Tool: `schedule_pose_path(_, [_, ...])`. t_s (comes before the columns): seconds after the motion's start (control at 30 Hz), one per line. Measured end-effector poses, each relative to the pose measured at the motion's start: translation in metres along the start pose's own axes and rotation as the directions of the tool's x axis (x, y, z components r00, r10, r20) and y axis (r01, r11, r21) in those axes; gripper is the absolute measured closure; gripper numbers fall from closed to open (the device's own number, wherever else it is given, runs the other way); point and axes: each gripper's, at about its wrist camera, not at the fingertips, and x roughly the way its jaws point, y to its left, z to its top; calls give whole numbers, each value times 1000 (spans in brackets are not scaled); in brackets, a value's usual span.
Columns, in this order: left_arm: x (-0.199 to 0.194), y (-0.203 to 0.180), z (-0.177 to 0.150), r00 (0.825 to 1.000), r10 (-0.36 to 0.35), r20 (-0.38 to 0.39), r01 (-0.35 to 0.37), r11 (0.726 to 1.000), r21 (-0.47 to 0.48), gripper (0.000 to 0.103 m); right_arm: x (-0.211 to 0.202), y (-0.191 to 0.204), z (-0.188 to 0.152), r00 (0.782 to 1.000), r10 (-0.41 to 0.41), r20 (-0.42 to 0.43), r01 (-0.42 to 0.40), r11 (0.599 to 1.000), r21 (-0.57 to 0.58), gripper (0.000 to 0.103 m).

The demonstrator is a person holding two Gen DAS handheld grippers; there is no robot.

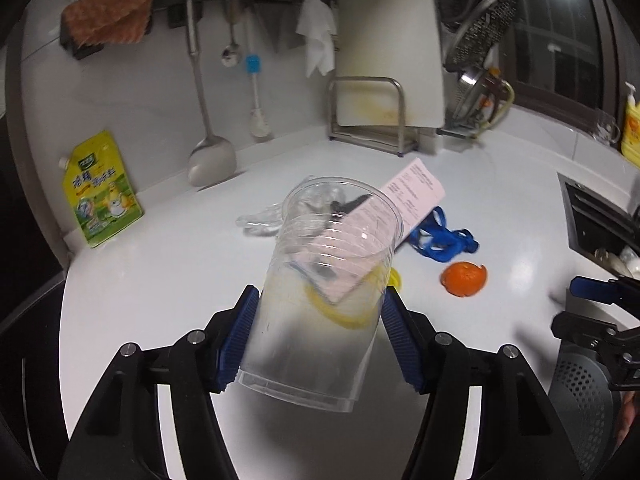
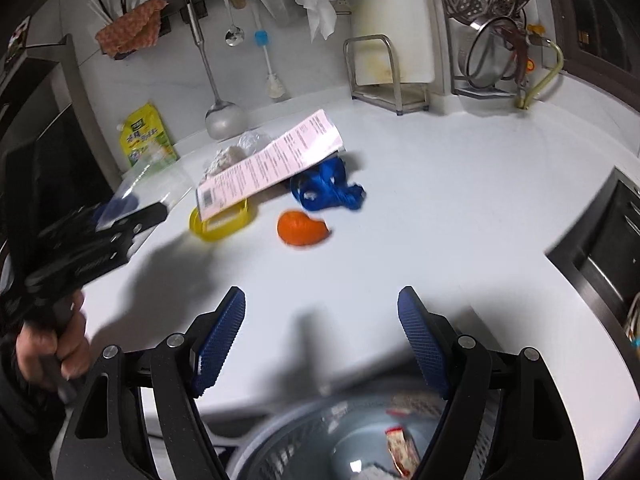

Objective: Collect trash
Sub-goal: 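Grasp the orange peel with the right tool while the left tool holds the cup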

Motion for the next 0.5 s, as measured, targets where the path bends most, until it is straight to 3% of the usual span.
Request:
schedule_pose_path(0.23, [-12, 21, 2, 994, 101, 46, -98, 994, -57, 42, 50, 24, 22, 997, -66, -35, 65, 998, -22, 28])
schedule_pose_path(0.37, [-13, 29, 2, 993, 109, 50, -104, 990, -93, 42, 70, 33, 29, 988, -145, -61, 142, 989, -48, 28])
schedule_pose_path(0.47, [-10, 30, 0, 994, 106, 35, -102, 990, -99, 42, 83, 34, 32, 981, -171, -90, 167, 985, -51, 43])
schedule_pose_path(0.5, [-10, 29, 0, 994, 107, 36, -103, 990, -96, 42, 86, 33, 34, 980, -171, -98, 166, 985, -49, 44])
